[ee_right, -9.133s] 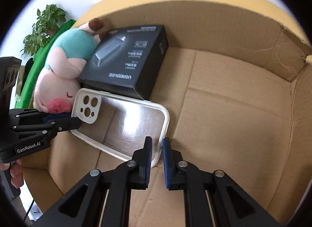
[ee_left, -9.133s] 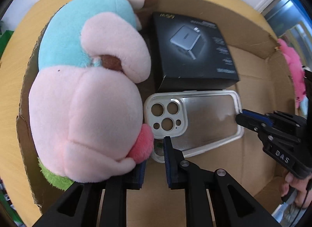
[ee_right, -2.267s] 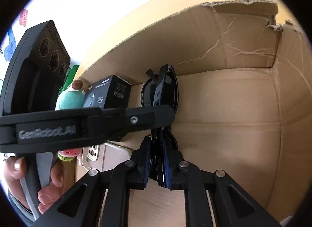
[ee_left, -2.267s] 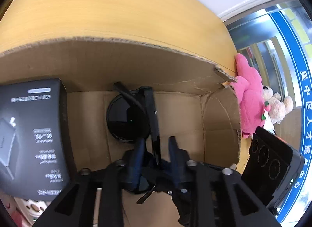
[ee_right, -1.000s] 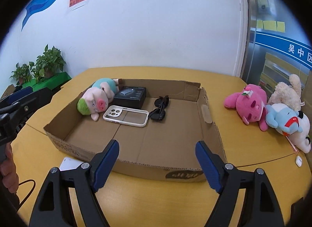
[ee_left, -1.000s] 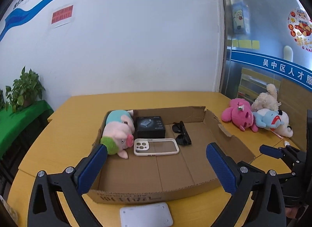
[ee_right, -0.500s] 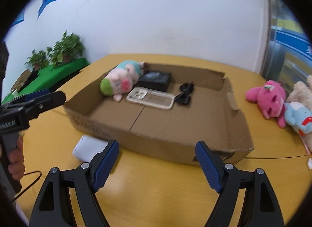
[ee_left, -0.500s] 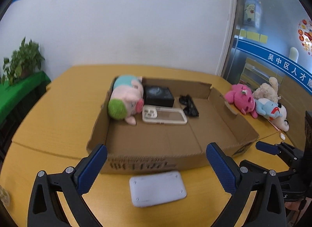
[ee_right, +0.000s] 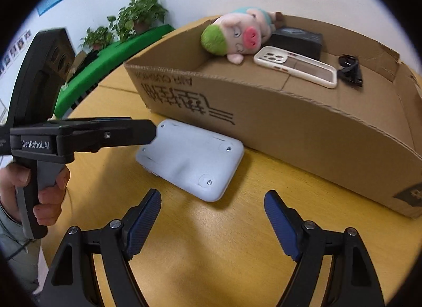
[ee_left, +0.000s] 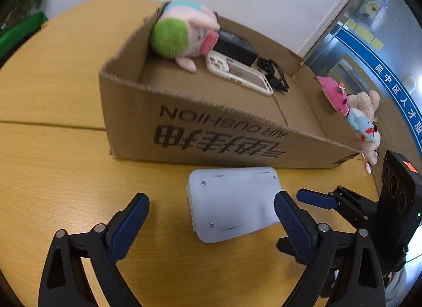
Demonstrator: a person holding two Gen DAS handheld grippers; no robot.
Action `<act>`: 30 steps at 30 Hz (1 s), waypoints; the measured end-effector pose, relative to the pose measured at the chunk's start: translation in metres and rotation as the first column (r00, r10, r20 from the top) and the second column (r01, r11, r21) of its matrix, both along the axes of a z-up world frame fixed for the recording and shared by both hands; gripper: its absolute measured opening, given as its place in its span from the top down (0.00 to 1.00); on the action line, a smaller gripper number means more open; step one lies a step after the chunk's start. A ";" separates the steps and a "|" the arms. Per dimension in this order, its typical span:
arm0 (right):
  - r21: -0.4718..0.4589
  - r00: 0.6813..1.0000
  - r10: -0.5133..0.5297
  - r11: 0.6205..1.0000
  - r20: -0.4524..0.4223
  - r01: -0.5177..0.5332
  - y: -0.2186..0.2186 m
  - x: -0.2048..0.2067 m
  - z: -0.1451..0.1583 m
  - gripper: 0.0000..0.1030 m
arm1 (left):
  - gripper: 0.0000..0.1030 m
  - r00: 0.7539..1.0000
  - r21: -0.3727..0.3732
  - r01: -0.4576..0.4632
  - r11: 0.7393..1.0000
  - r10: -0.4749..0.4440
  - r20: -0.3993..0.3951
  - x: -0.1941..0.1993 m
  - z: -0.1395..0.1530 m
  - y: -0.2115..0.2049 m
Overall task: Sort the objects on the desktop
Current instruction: 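Reach the left gripper to the white power bank and grasp it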
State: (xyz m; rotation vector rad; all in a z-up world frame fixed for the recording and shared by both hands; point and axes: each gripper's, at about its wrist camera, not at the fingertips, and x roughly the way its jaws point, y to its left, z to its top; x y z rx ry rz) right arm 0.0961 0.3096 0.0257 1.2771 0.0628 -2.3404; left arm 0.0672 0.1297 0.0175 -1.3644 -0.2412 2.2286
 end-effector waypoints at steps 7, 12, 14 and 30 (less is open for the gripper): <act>0.121 0.997 0.070 0.991 -0.044 -0.064 -0.023 -0.011 -0.016 0.23 | 0.29 0.999 0.033 0.028 0.999 -0.029 0.021 -0.009 -0.011 0.007; 0.179 0.992 0.097 0.980 -0.083 -0.081 -0.039 -0.007 -0.018 0.36 | 0.48 0.999 0.003 0.052 0.999 -0.052 0.010 -0.005 -0.011 0.014; 0.174 0.991 0.091 0.982 -0.093 -0.074 -0.038 -0.005 -0.017 0.47 | 0.48 0.999 0.060 0.033 0.998 -0.035 0.033 -0.002 -0.012 0.009; 0.092 0.990 0.091 0.992 -0.110 -0.081 -0.017 0.040 0.003 0.86 | 0.99 0.991 0.097 0.133 0.986 -0.133 -0.012 0.029 0.027 0.051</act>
